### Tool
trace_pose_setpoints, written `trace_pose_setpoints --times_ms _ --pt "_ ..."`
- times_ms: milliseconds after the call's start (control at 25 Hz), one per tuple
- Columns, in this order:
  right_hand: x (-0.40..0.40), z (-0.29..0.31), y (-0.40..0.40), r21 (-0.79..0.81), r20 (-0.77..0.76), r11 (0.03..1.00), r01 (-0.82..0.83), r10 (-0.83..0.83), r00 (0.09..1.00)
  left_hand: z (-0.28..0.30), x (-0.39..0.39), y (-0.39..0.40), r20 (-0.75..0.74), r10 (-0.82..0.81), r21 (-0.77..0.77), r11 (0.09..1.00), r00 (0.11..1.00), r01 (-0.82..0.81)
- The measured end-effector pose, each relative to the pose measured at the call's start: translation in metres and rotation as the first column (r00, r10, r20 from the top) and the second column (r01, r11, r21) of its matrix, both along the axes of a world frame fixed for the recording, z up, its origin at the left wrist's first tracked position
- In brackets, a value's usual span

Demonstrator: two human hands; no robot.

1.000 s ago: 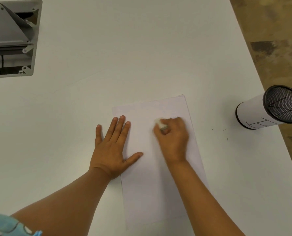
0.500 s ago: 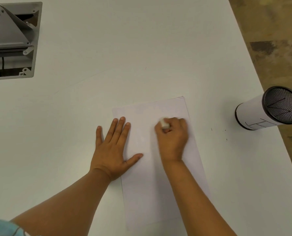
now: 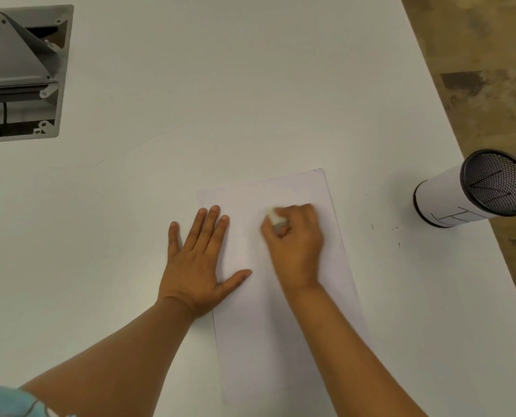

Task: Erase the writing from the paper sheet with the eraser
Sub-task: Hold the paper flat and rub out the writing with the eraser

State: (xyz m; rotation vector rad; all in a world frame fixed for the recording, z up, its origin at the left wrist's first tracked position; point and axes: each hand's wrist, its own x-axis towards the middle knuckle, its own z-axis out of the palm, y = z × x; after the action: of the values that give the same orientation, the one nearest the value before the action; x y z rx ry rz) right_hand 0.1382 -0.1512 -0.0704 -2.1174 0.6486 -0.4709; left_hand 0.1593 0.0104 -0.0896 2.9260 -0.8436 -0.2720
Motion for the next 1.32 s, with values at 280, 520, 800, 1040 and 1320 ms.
trace_pose_setpoints --times_ms 280,520,800,1040,1320 --pt "0.003 -0.013 -0.021 -0.074 -0.035 0.994 0.082 -0.085 0.996 0.000 0.001 0.000 -0.001 -0.020 -0.001 1.000 1.000 0.020" --pt "0.001 -0.009 0.008 -0.032 -0.028 0.996 -0.086 0.085 0.996 0.000 0.001 0.000 -0.007 -0.023 -0.012 1.000 1.000 0.023" --pt "0.002 -0.010 -0.038 0.023 0.003 0.976 0.217 -0.217 0.976 0.001 0.001 0.001 -0.014 -0.022 -0.026 0.999 1.000 0.022" --pt "0.007 -0.012 0.008 -0.046 -0.012 0.991 -0.127 0.126 0.992 -0.001 0.001 0.000 -0.014 -0.027 -0.017 0.999 1.000 0.026" --pt "0.009 -0.009 0.003 0.023 -0.015 1.000 0.019 -0.019 1.000 0.000 0.001 0.000 -0.019 -0.023 -0.021 1.000 1.000 0.022"
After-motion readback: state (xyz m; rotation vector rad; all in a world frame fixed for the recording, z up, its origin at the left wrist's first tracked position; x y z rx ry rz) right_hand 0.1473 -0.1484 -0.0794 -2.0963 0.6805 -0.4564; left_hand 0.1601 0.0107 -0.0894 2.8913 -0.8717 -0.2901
